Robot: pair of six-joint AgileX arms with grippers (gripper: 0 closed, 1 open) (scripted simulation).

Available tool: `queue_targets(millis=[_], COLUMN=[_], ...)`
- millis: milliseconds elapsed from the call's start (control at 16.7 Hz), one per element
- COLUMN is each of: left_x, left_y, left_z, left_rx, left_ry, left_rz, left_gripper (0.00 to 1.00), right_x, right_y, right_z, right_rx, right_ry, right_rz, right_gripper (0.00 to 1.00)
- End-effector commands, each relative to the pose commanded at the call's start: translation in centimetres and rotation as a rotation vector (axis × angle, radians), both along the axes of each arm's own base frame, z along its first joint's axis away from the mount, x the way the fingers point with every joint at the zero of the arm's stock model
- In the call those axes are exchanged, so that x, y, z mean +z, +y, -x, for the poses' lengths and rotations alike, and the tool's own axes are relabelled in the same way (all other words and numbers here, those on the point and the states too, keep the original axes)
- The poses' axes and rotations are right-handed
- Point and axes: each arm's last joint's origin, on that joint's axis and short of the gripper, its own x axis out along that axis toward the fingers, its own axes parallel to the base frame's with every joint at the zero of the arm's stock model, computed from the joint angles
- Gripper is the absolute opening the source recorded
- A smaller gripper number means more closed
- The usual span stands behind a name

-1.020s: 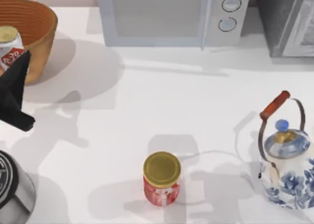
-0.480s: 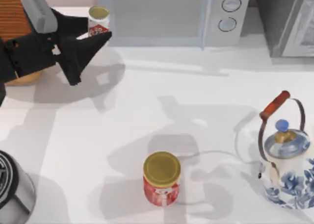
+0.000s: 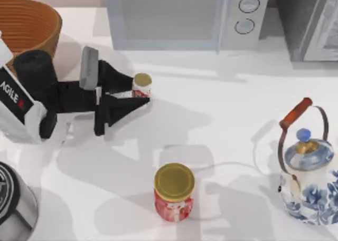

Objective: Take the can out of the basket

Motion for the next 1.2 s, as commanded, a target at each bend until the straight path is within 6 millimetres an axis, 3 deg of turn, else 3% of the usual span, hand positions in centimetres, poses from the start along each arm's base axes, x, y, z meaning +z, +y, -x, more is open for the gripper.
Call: queue_targets(millis=[180, 540, 1200], left_x=[-2.4, -2.7, -2.7], left_y=[-0.3, -0.3, -0.3], left_z=[-0.3, -0.3, -0.3], left_rx=[-0.069, -0.076, -0.076], left_ry=[-0.007, -0.008, -0.008], left_rz=[0.005, 0.005, 0.005], left_gripper=[0.0, 0.0, 0.83], right_x=[0.0, 0.0, 0.0], right_y=[0.0, 0.0, 0.0], right_z=[0.0, 0.0, 0.0], right_rx=[0.0, 0.0, 0.0], right_ry=[0.0, 0.0, 0.0], right_rz=[0.0, 0.0, 0.0], right_gripper=[1.0, 1.0, 1.0])
